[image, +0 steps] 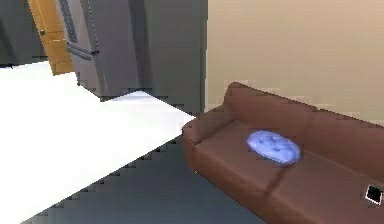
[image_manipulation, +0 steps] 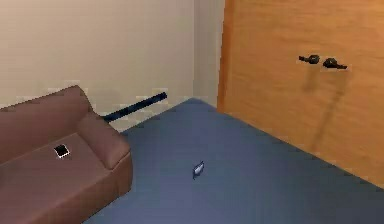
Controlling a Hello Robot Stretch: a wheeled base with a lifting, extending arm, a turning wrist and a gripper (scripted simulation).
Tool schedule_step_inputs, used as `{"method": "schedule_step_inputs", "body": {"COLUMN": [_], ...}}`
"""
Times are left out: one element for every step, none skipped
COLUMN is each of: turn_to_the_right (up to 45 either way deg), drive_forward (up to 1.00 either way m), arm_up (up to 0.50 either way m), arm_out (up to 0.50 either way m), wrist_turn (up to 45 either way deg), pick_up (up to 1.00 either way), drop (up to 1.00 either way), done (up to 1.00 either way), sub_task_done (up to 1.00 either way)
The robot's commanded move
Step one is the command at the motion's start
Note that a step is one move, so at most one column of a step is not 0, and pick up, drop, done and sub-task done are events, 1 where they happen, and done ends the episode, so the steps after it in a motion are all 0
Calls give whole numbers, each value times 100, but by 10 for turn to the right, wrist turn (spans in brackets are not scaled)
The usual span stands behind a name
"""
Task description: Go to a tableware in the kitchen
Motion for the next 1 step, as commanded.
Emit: {"method": "schedule_step_inputs", "body": {"turn_to_the_right": [-390], "drive_forward": [0], "arm_up": [0], "arm_out": [0], "wrist_turn": [0], "pick_up": [0], "drop": [0], "done": [0], "sub_task_done": [0]}}
